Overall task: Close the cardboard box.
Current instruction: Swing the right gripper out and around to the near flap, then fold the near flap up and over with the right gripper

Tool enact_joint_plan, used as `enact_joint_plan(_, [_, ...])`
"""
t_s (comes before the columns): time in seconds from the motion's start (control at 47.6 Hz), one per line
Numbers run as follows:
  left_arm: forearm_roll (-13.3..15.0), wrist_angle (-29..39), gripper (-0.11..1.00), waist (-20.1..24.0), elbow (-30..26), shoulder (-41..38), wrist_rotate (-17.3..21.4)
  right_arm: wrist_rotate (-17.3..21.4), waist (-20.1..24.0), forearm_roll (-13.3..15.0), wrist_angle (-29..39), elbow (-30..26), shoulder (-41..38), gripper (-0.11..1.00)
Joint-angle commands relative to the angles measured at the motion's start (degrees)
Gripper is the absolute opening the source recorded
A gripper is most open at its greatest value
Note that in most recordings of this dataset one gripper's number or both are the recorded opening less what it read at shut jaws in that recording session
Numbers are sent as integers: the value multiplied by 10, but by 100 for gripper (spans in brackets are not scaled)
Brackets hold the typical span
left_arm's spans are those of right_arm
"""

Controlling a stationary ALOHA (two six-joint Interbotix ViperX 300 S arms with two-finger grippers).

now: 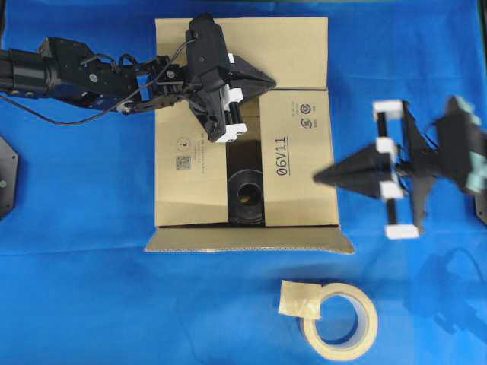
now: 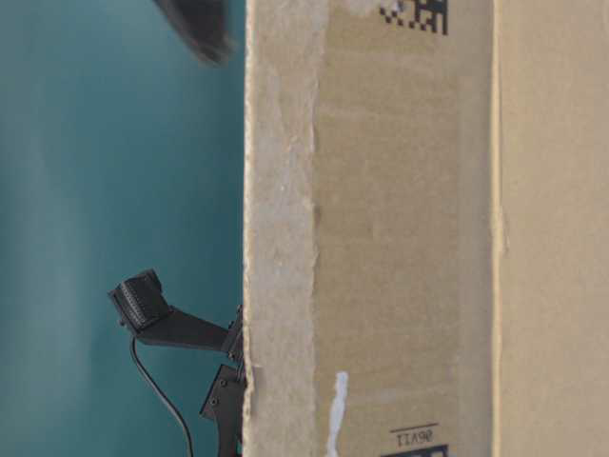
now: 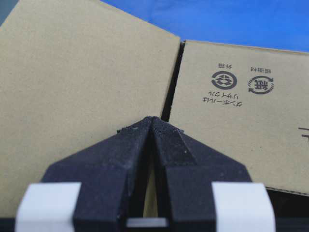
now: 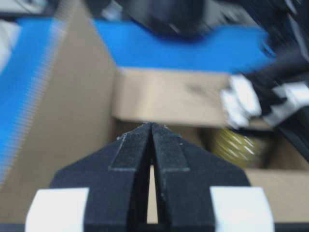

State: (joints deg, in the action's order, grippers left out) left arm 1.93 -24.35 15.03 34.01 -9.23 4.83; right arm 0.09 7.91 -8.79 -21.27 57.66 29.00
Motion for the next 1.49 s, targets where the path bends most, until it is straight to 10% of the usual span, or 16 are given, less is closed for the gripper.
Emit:
enact_joint_plan(0.0, [0,-4,0,7,-4,11,1,-4,43,2,-2,-3,28,0])
enact_joint_plan(0.294, [0,-3,0,6,1,11,1,-15,174,34,0,1,23,0])
enact_joint_plan(0.735, [0,-3,0,6,2,11,-1,-12,180,31,-8,0,-68,0])
enact_joint_plan(1.47, [0,-4,0,-2,4,11,-3,-9,-4,13,26,26,-34,0])
